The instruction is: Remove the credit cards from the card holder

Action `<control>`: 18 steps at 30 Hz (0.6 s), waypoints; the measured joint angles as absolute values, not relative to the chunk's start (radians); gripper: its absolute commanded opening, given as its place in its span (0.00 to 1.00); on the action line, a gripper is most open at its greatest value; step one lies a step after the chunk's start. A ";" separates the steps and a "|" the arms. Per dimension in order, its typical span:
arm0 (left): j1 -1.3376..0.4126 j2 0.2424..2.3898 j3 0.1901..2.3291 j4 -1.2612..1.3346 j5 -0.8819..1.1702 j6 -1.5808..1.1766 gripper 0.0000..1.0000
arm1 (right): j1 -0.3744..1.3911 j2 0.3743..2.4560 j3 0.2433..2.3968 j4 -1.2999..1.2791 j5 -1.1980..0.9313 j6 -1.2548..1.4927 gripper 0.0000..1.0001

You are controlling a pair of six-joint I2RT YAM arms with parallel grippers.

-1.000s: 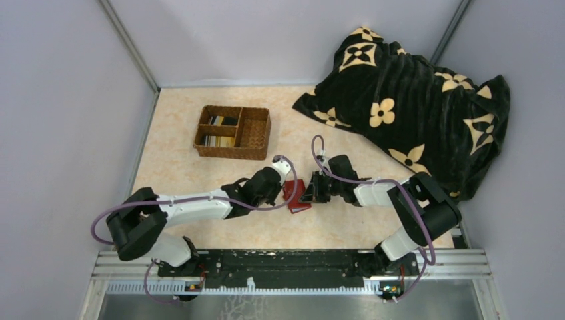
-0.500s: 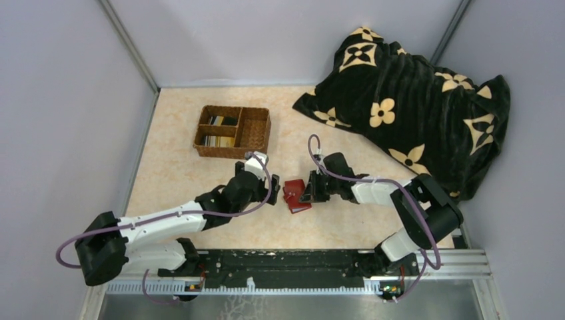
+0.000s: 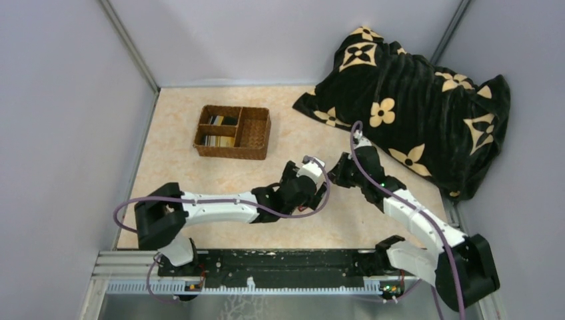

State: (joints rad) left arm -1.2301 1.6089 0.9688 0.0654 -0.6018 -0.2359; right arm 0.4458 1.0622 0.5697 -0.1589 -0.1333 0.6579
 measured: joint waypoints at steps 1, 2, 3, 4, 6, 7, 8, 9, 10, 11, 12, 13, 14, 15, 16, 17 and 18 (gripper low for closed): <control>-1.233 1.627 0.981 0.056 -0.613 -0.249 0.98 | 0.433 1.035 0.570 -0.175 -0.121 0.655 0.09; -1.234 1.644 0.990 0.044 -0.626 -0.266 0.98 | 0.422 1.012 0.570 -0.193 -0.107 0.653 0.09; -1.234 1.670 1.001 0.022 -0.650 -0.297 0.97 | 0.416 0.998 0.570 -0.210 -0.097 0.650 0.09; -1.234 1.674 1.002 0.019 -0.655 -0.301 0.96 | 0.413 0.988 0.568 -0.228 -0.089 0.647 0.09; -1.233 1.713 1.019 -0.020 -0.687 -0.350 0.92 | 0.409 0.974 0.551 -0.251 -0.082 0.645 0.09; -1.233 1.731 1.029 -0.035 -0.694 -0.373 0.89 | 0.407 0.971 0.542 -0.259 -0.082 0.643 0.09; -1.232 1.752 1.041 -0.058 -0.699 -0.399 0.86 | 0.403 0.968 0.530 -0.269 -0.082 0.641 0.09; -1.233 1.768 1.049 -0.080 -0.698 -0.434 0.79 | 0.399 0.968 0.522 -0.281 -0.083 0.639 0.08; -1.233 1.776 1.051 -0.091 -0.693 -0.457 0.59 | 0.393 0.968 0.514 -0.287 -0.083 0.639 0.03; -1.234 1.777 1.050 -0.102 -0.683 -0.480 0.49 | 0.388 0.968 0.508 -0.292 -0.083 0.638 0.00; -1.235 1.776 1.050 -0.105 -0.672 -0.501 0.46 | 0.383 0.968 0.502 -0.294 -0.084 0.637 0.00; -1.237 1.768 1.045 -0.097 -0.657 -0.509 0.46 | 0.382 0.968 0.500 -0.295 -0.086 0.636 0.00; -1.239 1.757 1.038 -0.088 -0.644 -0.521 0.45 | 0.381 0.969 0.497 -0.294 -0.089 0.636 0.00; -1.242 1.744 1.031 -0.079 -0.632 -0.528 0.42 | 0.380 0.969 0.497 -0.295 -0.094 0.636 0.00; -1.243 1.735 1.026 -0.073 -0.625 -0.533 0.39 | 0.379 0.969 0.497 -0.292 -0.100 0.636 0.00; -1.244 1.727 1.025 -0.067 -0.621 -0.540 0.32 | 0.379 0.969 0.497 -0.289 -0.103 0.636 0.00; -1.244 1.724 1.025 -0.061 -0.619 -0.547 0.27 | 0.379 0.969 0.497 -0.286 -0.105 0.636 0.00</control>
